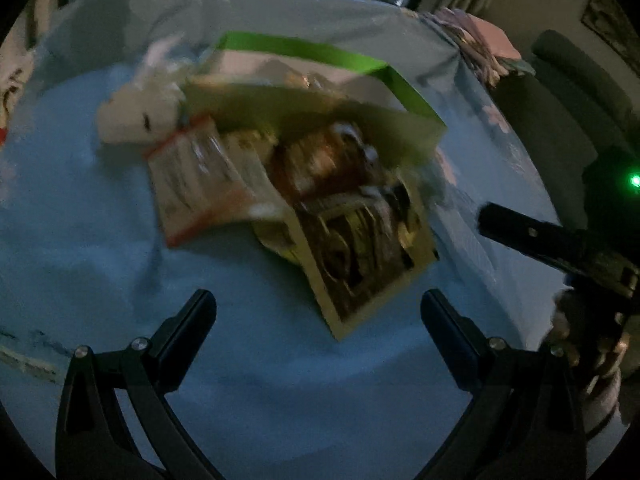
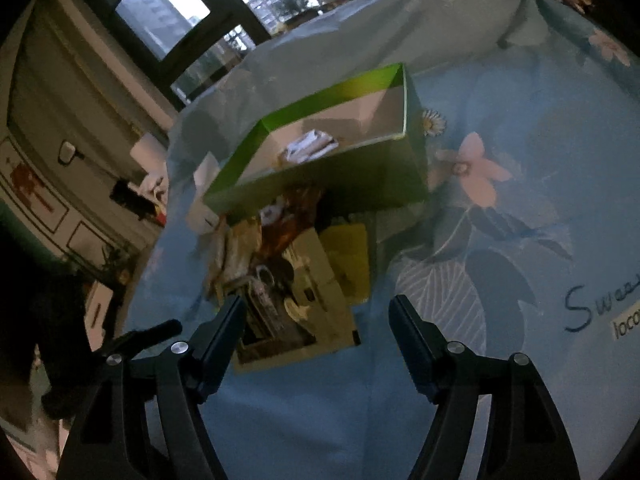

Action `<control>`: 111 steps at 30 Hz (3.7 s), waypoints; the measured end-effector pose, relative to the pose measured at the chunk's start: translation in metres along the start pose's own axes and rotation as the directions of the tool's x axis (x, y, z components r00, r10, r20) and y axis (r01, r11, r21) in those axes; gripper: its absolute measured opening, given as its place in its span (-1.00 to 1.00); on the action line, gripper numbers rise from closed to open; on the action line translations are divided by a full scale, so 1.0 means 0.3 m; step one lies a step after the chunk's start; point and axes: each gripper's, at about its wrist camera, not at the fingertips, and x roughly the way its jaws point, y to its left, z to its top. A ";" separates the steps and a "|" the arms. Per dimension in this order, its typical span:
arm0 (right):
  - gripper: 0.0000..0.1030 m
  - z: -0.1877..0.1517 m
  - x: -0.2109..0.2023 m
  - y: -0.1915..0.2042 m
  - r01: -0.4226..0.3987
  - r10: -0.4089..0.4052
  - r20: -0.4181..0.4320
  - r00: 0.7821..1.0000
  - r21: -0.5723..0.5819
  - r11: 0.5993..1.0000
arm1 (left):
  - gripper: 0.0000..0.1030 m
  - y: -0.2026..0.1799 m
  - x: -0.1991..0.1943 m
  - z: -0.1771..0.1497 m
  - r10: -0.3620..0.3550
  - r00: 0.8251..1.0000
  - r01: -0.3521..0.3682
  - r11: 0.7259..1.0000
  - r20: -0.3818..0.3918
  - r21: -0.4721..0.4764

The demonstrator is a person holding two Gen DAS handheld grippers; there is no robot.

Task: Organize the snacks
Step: 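Open the right gripper and withdraw it from the green box, then grasp the black gold-printed snack bag with the left gripper, then carry the black bag over the green box with the left gripper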

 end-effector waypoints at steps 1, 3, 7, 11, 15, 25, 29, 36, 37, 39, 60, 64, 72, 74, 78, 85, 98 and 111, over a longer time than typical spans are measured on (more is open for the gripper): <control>0.45 -0.003 0.012 0.002 0.001 -0.001 -0.006 1.000 -0.010 1.000 | 0.97 0.001 0.012 -0.006 -0.018 1.000 0.018 1.000 -0.011 -0.010; 0.45 -0.010 0.038 0.009 0.012 -0.012 -0.017 1.000 -0.033 0.999 | 0.94 0.001 0.025 -0.008 -0.048 0.999 0.048 0.999 -0.019 -0.018; 0.45 -0.015 0.077 0.010 0.019 -0.021 -0.030 0.999 -0.057 0.998 | 0.86 0.000 0.019 -0.011 -0.108 0.994 0.108 0.994 0.003 -0.032; 0.45 -0.013 0.107 -0.016 0.002 -0.004 -0.052 0.999 -0.046 0.999 | 0.71 -0.001 0.033 -0.012 -0.128 0.992 0.129 0.991 0.007 -0.036; 0.45 -0.019 0.128 -0.025 -0.021 0.017 -0.073 0.997 -0.053 0.998 | 0.50 -0.002 0.070 -0.003 -0.131 0.991 0.130 0.990 -0.017 -0.047; 0.44 -0.004 0.163 -0.016 -0.070 0.063 -0.088 0.994 -0.084 0.994 | 0.22 0.005 0.098 0.014 -0.100 0.995 0.100 0.994 -0.008 -0.038; 0.17 -0.013 0.169 0.009 -0.095 0.085 -0.098 0.992 -0.098 0.991 | -0.11 0.000 0.112 0.019 -0.102 0.995 0.101 0.994 -0.021 -0.038; -0.46 -0.030 0.177 0.014 -0.079 0.067 -0.114 0.991 -0.106 0.991 | -0.41 0.019 0.108 0.020 -0.109 0.994 0.107 0.992 -0.023 -0.061; -0.56 -0.034 0.174 0.023 -0.080 0.067 -0.113 0.991 -0.115 0.990 | -0.41 0.014 0.104 0.018 -0.108 0.994 0.107 0.993 -0.025 -0.053; -0.60 -0.038 0.163 0.035 -0.094 0.081 -0.107 0.991 -0.120 0.988 | -0.42 0.006 0.092 0.008 -0.111 0.993 0.110 0.993 -0.030 -0.033; -0.72 -0.097 -0.011 0.130 -0.166 0.158 -0.059 0.986 -0.178 0.970 | -0.44 -0.077 -0.052 -0.051 -0.180 0.983 0.180 0.984 0.029 0.013; -0.72 -0.082 -0.025 0.134 -0.175 0.170 -0.039 0.985 -0.180 0.968 | -0.50 -0.075 -0.068 -0.024 -0.183 0.981 0.183 0.983 0.057 0.011; -0.72 -0.008 -0.043 0.146 -0.180 0.187 0.019 0.982 -0.191 0.965 | -0.50 -0.083 -0.092 0.074 -0.174 0.978 0.169 0.984 0.111 0.053; -0.72 0.022 -0.045 0.149 -0.184 0.194 0.035 0.980 -0.189 0.965 | -0.50 -0.083 -0.091 0.106 -0.174 0.977 0.168 0.984 0.126 0.057; -0.72 0.080 -0.040 0.157 -0.187 0.203 0.064 0.977 -0.198 0.962 | -0.50 -0.083 -0.090 0.166 -0.159 0.975 0.149 0.986 0.155 0.073; -0.72 0.166 -0.017 0.158 -0.190 0.212 0.091 0.973 -0.205 0.960 | -0.50 -0.065 -0.089 0.282 -0.162 0.967 0.151 0.986 0.195 0.068; -0.72 0.319 0.038 0.164 -0.162 0.189 0.121 0.974 -0.203 0.966 | -0.50 -0.021 -0.045 0.463 -0.175 0.955 0.159 0.984 0.241 0.082; -0.72 0.420 0.158 0.149 -0.099 0.123 0.106 0.987 -0.206 0.973 | -0.50 0.051 0.082 0.558 -0.194 0.953 0.188 0.981 0.235 0.047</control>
